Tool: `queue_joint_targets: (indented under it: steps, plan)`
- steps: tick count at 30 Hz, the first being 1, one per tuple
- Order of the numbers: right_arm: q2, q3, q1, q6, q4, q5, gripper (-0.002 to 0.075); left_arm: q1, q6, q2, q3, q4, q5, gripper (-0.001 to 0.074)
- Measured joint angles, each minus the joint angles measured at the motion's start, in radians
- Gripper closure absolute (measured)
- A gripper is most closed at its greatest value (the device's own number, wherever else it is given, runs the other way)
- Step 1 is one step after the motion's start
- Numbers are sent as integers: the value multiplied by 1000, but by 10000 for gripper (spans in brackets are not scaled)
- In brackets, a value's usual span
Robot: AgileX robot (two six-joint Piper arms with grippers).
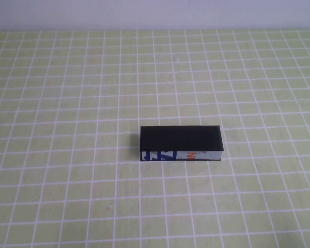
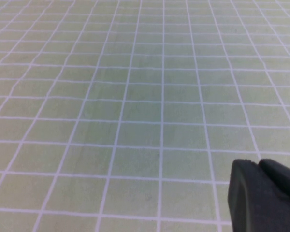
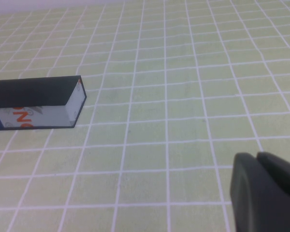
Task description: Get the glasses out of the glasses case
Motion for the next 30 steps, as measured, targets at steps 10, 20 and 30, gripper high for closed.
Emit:
queue_joint_targets:
  steps: [10,20,30]
  plan:
    - [0,0,0,0,0,0,743,0,-42,0,0,-399,-145,739]
    - [0,0,0,0,0,0,743,-6,-70,43,-26,-548,-129,739]
    - [0,0,0,0,0,0,743,-6,172,493,-440,-559,318,739]
